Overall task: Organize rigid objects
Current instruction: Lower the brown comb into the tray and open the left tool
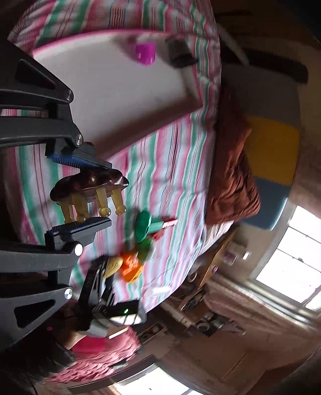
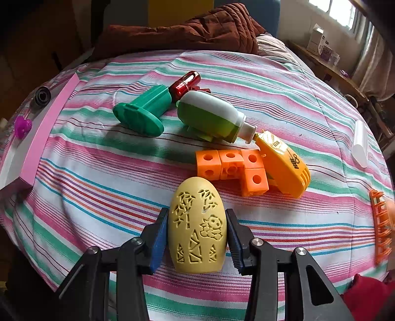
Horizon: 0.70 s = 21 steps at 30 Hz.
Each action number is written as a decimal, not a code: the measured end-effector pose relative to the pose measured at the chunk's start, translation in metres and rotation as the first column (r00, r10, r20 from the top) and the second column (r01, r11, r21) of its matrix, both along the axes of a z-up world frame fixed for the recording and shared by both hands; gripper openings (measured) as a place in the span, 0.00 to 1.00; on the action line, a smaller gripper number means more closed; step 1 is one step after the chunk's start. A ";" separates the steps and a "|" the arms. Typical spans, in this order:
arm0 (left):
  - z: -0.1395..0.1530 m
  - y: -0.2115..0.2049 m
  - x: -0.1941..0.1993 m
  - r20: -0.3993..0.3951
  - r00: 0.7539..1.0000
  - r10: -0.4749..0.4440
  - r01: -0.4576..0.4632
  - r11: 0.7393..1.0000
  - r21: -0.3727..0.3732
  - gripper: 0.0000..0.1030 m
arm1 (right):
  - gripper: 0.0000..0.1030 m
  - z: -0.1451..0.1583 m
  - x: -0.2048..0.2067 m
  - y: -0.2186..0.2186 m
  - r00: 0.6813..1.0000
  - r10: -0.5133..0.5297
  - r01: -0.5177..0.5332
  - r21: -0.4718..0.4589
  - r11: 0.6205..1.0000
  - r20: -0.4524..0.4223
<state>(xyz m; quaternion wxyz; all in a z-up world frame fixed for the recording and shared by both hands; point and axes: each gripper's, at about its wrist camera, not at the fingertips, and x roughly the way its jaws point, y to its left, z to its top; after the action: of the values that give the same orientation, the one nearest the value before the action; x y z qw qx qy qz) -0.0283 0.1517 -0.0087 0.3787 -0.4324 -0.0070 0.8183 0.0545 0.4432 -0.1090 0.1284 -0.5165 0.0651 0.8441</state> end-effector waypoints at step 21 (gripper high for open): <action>-0.076 -0.072 -0.150 0.032 0.951 0.307 -0.297 0.937 -0.184 0.36 | 0.43 0.000 -0.001 -0.001 1.000 -0.017 0.017 0.000 1.000 -0.023</action>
<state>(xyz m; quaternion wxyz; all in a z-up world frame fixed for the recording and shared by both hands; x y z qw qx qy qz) -0.1787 0.0795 -0.0845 0.2081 -0.4825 -0.0119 0.8507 0.0536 0.4422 -0.1088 0.1350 -0.5064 0.0709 0.8487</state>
